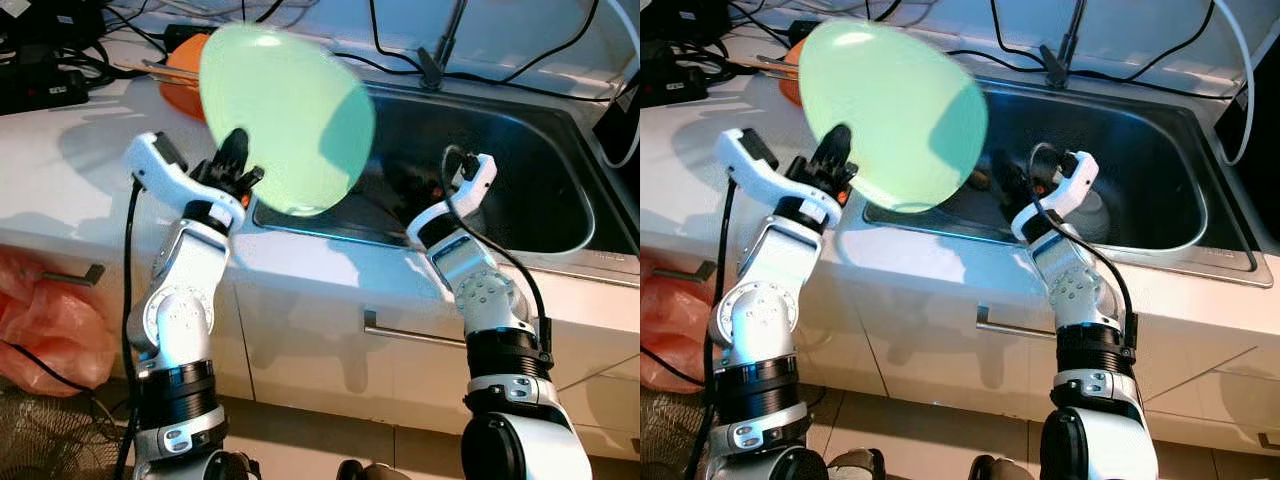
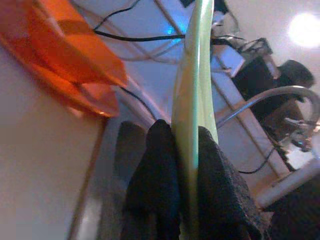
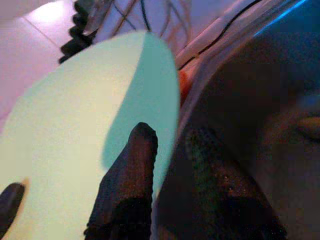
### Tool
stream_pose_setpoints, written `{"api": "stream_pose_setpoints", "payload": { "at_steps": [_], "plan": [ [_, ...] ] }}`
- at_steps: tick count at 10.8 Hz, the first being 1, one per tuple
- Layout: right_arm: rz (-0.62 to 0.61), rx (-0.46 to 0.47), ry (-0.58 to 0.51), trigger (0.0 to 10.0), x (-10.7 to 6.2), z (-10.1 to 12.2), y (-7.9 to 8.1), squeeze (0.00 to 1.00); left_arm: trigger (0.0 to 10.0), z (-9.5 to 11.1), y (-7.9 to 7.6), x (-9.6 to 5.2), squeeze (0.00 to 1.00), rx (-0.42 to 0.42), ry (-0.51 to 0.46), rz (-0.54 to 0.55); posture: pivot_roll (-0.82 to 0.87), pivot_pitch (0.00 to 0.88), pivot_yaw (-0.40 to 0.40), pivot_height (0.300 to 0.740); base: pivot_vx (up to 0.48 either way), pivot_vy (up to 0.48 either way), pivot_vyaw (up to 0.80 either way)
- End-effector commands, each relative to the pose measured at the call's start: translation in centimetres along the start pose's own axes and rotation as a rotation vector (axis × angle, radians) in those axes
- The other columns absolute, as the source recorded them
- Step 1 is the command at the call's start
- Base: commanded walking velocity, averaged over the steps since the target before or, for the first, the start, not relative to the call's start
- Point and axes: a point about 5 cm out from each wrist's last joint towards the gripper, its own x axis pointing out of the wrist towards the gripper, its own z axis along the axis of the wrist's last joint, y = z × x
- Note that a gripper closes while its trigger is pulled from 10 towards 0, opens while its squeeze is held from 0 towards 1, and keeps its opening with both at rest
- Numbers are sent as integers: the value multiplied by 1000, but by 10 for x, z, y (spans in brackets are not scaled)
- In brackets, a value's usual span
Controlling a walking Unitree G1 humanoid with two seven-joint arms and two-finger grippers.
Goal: Kitchen organization
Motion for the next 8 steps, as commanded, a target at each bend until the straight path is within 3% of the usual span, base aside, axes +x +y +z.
{"api": "stream_pose_setpoints", "payload": {
  "at_steps": [1,8],
  "plan": [
    [38,26,-2,10000,0,3,5,0,10000,2,-22,6,0,-25,-26,-118,127,108,-85,740,0,0,0],
    [83,86,-4,10000,-2,3,12,0,10000,-7,-27,6,0,-22,24,-162,124,113,-84,740,0,0,0]
  ]
}}
